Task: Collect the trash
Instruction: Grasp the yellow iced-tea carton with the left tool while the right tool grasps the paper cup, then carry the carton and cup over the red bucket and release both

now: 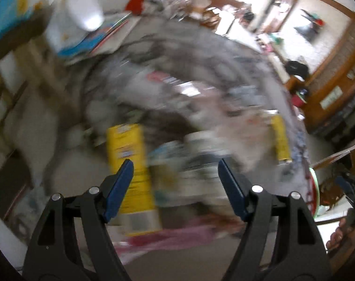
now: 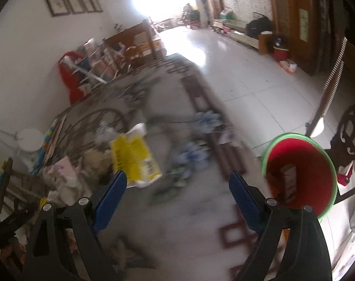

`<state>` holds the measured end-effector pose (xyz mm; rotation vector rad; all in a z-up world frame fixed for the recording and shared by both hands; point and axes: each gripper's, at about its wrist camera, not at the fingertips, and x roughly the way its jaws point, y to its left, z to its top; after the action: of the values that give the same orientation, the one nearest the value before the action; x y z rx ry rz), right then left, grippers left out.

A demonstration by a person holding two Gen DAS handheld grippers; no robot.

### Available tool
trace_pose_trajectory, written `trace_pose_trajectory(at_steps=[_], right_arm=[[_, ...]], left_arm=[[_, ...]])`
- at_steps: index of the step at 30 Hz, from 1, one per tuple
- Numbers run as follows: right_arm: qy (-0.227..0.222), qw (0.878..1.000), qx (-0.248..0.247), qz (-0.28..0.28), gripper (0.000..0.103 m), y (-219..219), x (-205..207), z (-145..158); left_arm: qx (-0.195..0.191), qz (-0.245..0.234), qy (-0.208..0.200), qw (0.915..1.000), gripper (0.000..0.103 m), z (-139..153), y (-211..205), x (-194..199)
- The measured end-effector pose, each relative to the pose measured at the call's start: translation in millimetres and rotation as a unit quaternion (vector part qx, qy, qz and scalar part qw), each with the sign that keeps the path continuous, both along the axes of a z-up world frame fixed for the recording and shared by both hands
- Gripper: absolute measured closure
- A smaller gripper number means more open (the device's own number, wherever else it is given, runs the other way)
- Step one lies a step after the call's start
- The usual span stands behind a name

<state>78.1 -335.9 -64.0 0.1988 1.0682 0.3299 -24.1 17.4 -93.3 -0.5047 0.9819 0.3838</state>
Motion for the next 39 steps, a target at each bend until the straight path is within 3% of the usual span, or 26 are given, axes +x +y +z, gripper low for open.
trace_pose_trajectory(at_steps=[8,10,11,13,15,17,22,27,34,39], right_arm=[[0.003,0.999,-0.009,0.043,0.018,77,-32,8],[0.004,0.999,-0.001,0.053,0.018,97,-37,12],[0.004,0.998,0.002,0.06,0.018,107,-39,13],[0.007,0.997,0.009,0.079,0.018,127,-45,15],[0.02,0.994,0.024,0.1,0.018,148,-50,13],[0.035,0.992,0.035,0.117,0.018,163,-55,11],[0.093,0.979,0.079,0.165,0.018,200,-54,-2],[0.151,0.966,0.104,0.183,0.02,223,-47,-21],[0.159,0.961,0.086,0.209,0.042,246,-47,-26],[0.175,0.959,0.067,0.211,0.041,257,-47,-37]], left_arm=[[-0.082,0.014,0.054,0.9951,0.032,-63,47,-16],[-0.106,0.002,0.053,0.993,0.04,-72,54,-11],[-0.114,-0.009,0.052,0.9921,0.049,-74,54,-9],[-0.114,-0.033,0.051,0.9916,0.054,-76,54,-2],[-0.122,-0.051,0.047,0.9901,0.068,-78,58,3],[-0.122,-0.057,0.04,0.9901,0.068,-75,62,5],[-0.069,-0.09,0.025,0.9933,0.068,-60,73,5],[-0.069,-0.089,0.025,0.9933,0.068,-58,84,1],[-0.079,-0.09,0.03,0.9924,0.067,-62,80,-5],[-0.089,-0.09,0.036,0.9913,0.067,-66,81,-4]])
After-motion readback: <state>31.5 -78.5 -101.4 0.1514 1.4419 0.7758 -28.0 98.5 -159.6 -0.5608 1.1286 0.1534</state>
